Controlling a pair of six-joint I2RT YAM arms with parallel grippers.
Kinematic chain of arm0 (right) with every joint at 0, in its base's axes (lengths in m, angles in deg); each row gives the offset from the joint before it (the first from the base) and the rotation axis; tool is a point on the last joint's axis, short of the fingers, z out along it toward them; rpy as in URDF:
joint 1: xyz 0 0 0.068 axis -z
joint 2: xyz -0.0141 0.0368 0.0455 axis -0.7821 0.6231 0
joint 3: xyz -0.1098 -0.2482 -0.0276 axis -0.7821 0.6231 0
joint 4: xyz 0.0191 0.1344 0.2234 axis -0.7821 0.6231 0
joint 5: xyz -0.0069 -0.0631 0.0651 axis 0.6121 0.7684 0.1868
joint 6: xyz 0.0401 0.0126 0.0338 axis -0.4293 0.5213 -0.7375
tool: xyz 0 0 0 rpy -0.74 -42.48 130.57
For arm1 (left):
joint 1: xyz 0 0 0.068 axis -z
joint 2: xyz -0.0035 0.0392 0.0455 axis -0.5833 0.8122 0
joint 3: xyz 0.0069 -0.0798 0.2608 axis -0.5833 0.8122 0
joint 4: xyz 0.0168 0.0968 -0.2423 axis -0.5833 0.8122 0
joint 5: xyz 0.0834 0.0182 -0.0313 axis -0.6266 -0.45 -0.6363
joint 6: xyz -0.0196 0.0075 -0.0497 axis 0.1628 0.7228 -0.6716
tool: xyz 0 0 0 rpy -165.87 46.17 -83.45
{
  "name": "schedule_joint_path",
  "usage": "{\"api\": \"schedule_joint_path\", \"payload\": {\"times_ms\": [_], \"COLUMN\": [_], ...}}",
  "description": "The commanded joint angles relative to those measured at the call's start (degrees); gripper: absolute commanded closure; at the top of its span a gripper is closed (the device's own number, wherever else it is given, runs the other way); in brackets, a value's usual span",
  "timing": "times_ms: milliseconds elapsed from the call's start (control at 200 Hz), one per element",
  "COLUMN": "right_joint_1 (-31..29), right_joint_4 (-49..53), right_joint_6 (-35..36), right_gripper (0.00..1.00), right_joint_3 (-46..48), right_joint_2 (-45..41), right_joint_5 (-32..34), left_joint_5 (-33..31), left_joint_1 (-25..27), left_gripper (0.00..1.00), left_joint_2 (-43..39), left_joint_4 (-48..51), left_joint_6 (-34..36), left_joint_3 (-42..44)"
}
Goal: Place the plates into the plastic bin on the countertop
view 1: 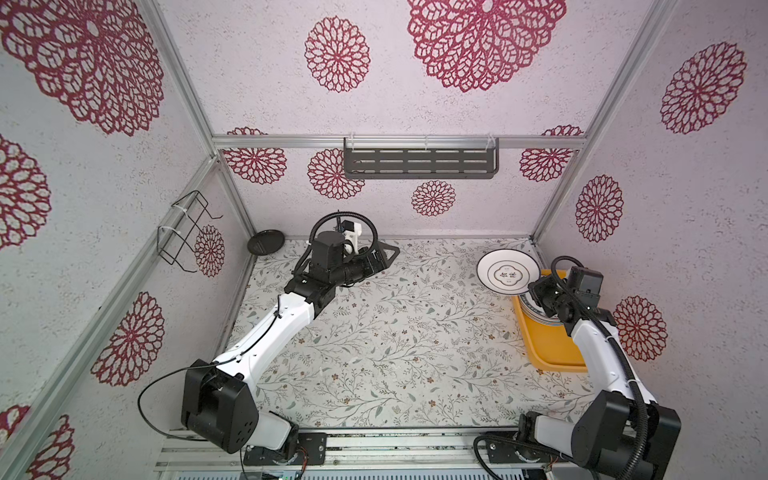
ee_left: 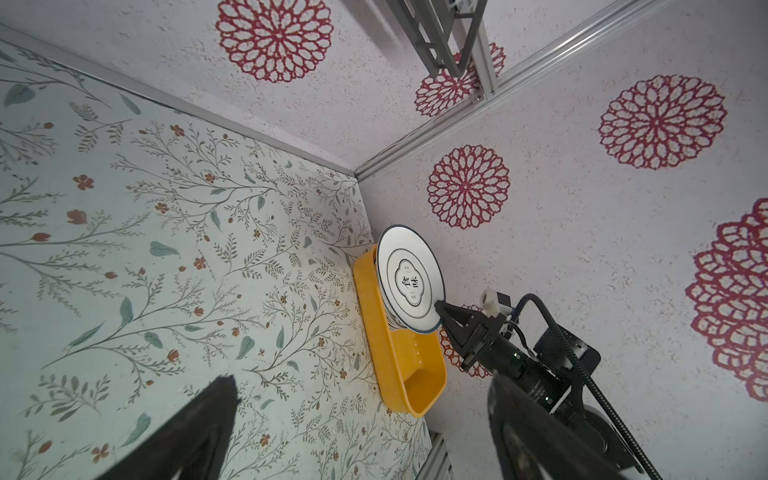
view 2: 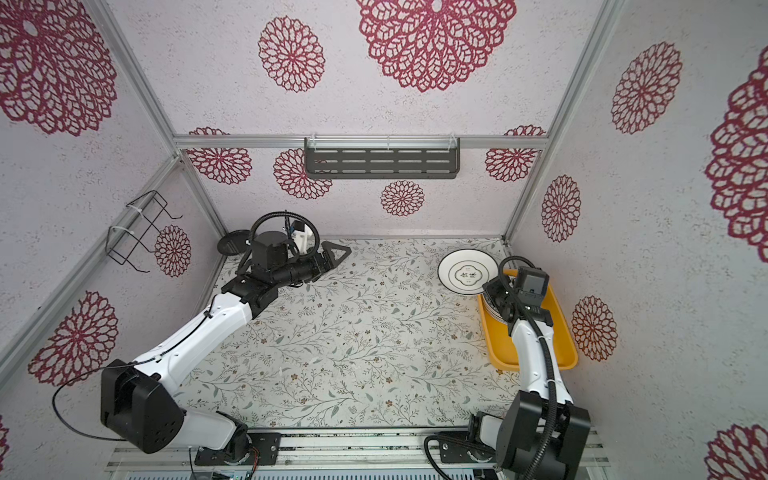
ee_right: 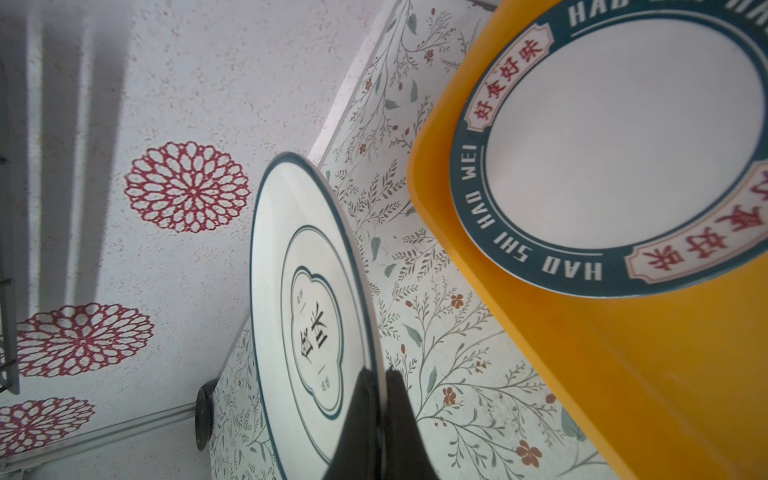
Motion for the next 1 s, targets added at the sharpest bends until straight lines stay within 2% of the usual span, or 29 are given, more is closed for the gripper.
{"api": "schedule_joint_path", "payload": {"times_ms": [0, 220, 425, 996], "right_joint_1": [3.23, 9.84, 13.43, 14.56], "right_joint_4": [-4.85, -8.54, -11.25, -16.87], "right_joint_6": [0.78, 0.64, 1.08, 0.86], "right_gripper": [1.00, 1.00, 1.00, 1.00], "right_joint_3": [1.33, 5.39, 6.87, 9.06], "right_joint_2": [-2.53, -1.60, 1.15, 10.91], "right_joint_5": [-3.12, -5.31, -6.89, -5.10], "left_joint_5": [-1.09, -0.23, 0.49, -5.24], "left_joint_1": [1.42, 2.87, 4.16, 5.95], "left_gripper": [0.03, 0.03, 0.03, 0.03], "left_joint_2": [3.03, 9.42, 14.19, 20.07], "left_joint_4": [-3.26, -3.66, -2.63, 5.30], "left_joint_6": [3.42, 5.77, 7.79, 9.87], "left_joint_3": [-2.62, -8.01, -12.91, -18.77]}}
